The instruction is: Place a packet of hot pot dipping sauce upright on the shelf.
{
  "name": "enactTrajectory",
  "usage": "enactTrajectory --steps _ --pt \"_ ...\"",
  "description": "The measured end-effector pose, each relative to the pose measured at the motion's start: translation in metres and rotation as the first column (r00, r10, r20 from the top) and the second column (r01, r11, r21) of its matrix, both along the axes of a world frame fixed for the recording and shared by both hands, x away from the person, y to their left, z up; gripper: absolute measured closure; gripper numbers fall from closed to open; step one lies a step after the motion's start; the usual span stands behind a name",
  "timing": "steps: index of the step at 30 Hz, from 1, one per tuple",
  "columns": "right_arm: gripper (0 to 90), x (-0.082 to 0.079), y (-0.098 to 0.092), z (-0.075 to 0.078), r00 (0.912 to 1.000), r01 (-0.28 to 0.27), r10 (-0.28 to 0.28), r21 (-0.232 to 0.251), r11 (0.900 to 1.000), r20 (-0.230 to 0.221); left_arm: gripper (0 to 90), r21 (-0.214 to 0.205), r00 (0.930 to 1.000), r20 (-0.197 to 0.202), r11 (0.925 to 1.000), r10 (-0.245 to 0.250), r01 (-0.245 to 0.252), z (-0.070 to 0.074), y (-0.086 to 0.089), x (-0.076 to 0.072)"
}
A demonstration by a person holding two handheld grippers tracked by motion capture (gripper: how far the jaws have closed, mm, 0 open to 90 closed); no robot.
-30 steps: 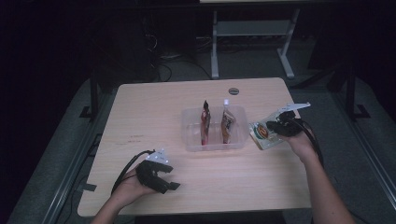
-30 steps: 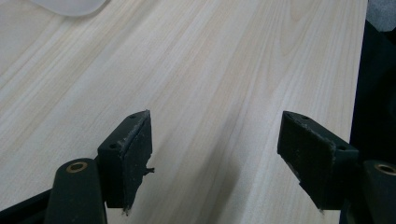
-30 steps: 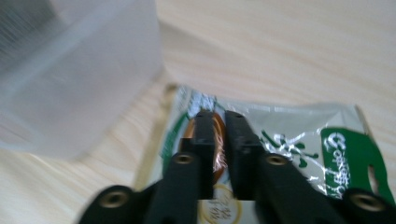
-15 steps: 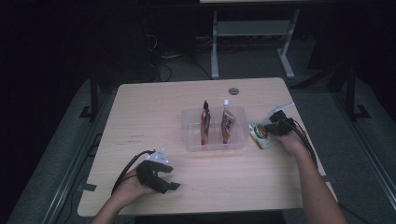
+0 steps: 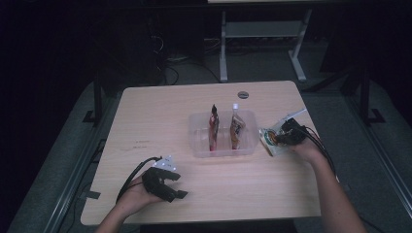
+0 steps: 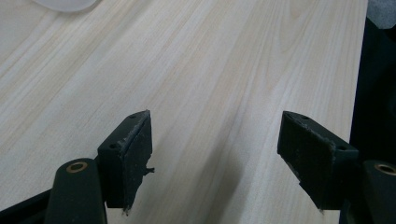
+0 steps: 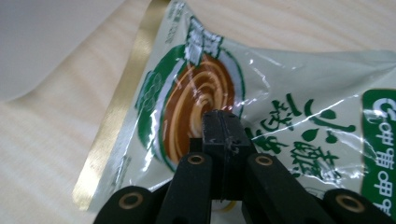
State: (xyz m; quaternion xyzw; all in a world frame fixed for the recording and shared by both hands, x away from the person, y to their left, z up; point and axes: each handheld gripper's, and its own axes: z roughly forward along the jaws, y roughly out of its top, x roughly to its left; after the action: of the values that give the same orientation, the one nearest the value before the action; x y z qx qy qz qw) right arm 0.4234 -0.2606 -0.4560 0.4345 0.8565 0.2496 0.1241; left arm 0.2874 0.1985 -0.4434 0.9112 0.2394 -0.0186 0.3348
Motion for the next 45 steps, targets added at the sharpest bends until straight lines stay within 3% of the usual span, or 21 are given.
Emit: enactTrajectory --steps 3,5,10,14,15,19,25,33,35,37,40,42,45 --pt "90.0 0.000 0.000 0.001 0.9995 -0.022 0.022 -0.015 0.9996 0.023 26.1 -0.001 1.0000 0.000 1.0000 0.000 0.000 0.000 0.000 0.000" --pt "90.0 0.005 -0.002 0.004 0.9988 0.009 -0.008 -0.008 0.9999 0.049 26.1 0.001 1.0000 0.001 1.0000 -0.001 0.001 0.000 0.000 0.001" --pt "90.0 0.027 -0.007 0.016 0.9895 0.086 -0.093 0.063 0.9943 0.111 26.1 -0.007 1.0000 -0.004 0.9999 0.008 -0.008 0.000 0.000 0.002" --pt "90.0 0.046 -0.004 0.019 0.9873 0.104 -0.116 0.113 0.9881 0.108 26.1 -0.004 1.0000 -0.004 1.0000 0.003 -0.003 0.000 0.001 0.002" --pt "90.0 0.048 -0.002 0.018 0.9879 0.117 -0.128 0.121 0.9858 0.088 26.1 -0.004 1.0000 -0.002 1.0000 0.003 -0.003 -0.001 0.002 0.002" --pt "90.0 0.057 0.006 0.009 0.9941 0.086 -0.090 0.074 0.9936 0.060 26.1 -0.006 1.0000 -0.003 0.9999 0.009 -0.009 -0.001 0.004 0.002" --pt "90.0 0.043 0.006 0.005 0.9974 0.062 -0.064 0.066 0.9959 0.033 26.1 -0.008 0.9999 -0.004 0.9999 0.014 -0.014 -0.001 0.005 0.001" --pt "90.0 -0.001 -0.002 -0.001 1.0000 0.002 -0.002 0.063 0.9980 0.006 26.1 0.001 1.0000 -0.006 1.0000 0.000 0.000 0.000 0.001 0.001" --pt "89.9 -0.007 -0.005 0.002 0.9997 -0.008 0.007 0.049 0.9988 0.024 26.1 -0.001 1.0000 -0.003 1.0000 -0.003 0.003 0.000 -0.001 0.001" --pt "90.0 -0.009 -0.018 0.011 0.9974 0.028 -0.032 0.057 0.9980 0.065 26.1 -0.003 1.0000 0.003 1.0000 -0.009 0.009 0.000 -0.001 0.001" --pt "90.0 -0.007 -0.058 0.020 0.9789 0.150 -0.158 0.068 0.9863 0.129 26.1 -0.003 1.0000 -0.003 1.0000 -0.006 0.006 -0.001 0.000 0.001" --pt "90.0 -0.009 -0.080 0.018 0.9660 0.211 -0.222 0.094 0.9730 0.132 26.1 -0.003 1.0000 -0.006 1.0000 -0.002 0.002 -0.001 0.000 0.002" --pt "90.0 -0.012 -0.099 0.010 0.9576 0.247 -0.257 0.090 0.9649 0.130 26.1 0.000 1.0000 -0.007 1.0000 -0.002 0.002 -0.001 0.000 0.002"
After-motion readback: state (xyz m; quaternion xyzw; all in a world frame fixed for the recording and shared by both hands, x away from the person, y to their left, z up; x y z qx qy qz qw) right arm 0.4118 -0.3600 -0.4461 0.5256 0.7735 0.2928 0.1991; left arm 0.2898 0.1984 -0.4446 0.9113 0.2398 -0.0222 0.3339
